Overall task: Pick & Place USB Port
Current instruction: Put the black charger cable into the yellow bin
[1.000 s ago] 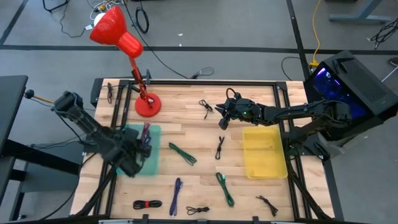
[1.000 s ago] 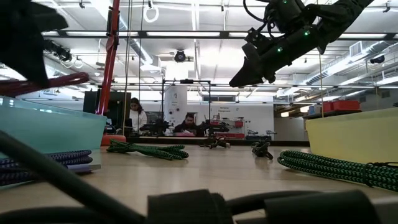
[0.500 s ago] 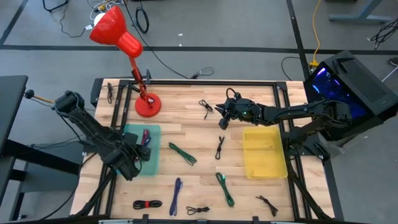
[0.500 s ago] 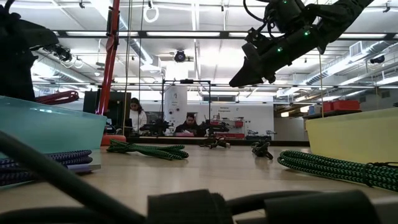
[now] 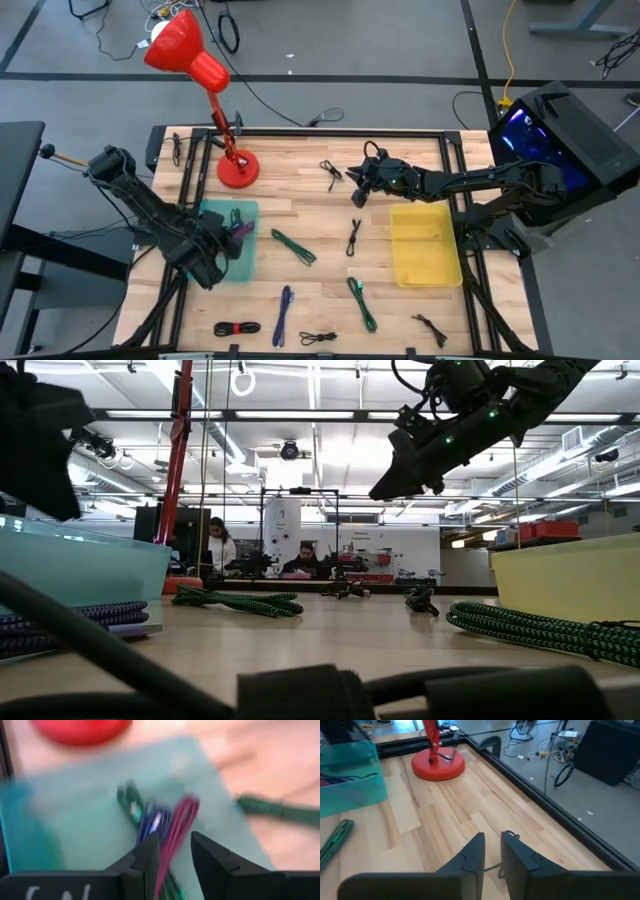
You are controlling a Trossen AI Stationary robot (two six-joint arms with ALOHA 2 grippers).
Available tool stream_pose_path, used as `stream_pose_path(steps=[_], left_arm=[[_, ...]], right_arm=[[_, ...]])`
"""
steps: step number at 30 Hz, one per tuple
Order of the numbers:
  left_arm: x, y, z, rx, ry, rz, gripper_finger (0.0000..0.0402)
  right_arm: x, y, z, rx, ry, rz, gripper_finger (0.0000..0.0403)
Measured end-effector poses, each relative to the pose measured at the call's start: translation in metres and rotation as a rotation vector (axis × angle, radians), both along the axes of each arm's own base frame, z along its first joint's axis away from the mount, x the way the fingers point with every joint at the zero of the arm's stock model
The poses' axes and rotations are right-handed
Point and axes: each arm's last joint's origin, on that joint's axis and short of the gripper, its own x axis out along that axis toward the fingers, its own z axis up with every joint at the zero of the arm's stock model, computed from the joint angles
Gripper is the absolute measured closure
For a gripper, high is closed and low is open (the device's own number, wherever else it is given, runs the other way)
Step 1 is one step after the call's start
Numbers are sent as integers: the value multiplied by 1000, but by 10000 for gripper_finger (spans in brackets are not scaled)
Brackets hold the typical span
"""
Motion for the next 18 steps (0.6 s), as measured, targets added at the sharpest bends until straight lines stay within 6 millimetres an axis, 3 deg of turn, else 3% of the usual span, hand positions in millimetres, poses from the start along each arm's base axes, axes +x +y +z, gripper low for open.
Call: stream_pose_path(steps=[10,14,18], left_arm=[[16,19,12,374,-64,-104,280],[28,25,25,479,-89,-95,280],[39,30,40,542,-42,-108,280]], right_arm=[[-8,-34,0,23,1,-41,325],[5,-50,4,74,23,-2,298],[30,-64,-7,102,136,17,257]])
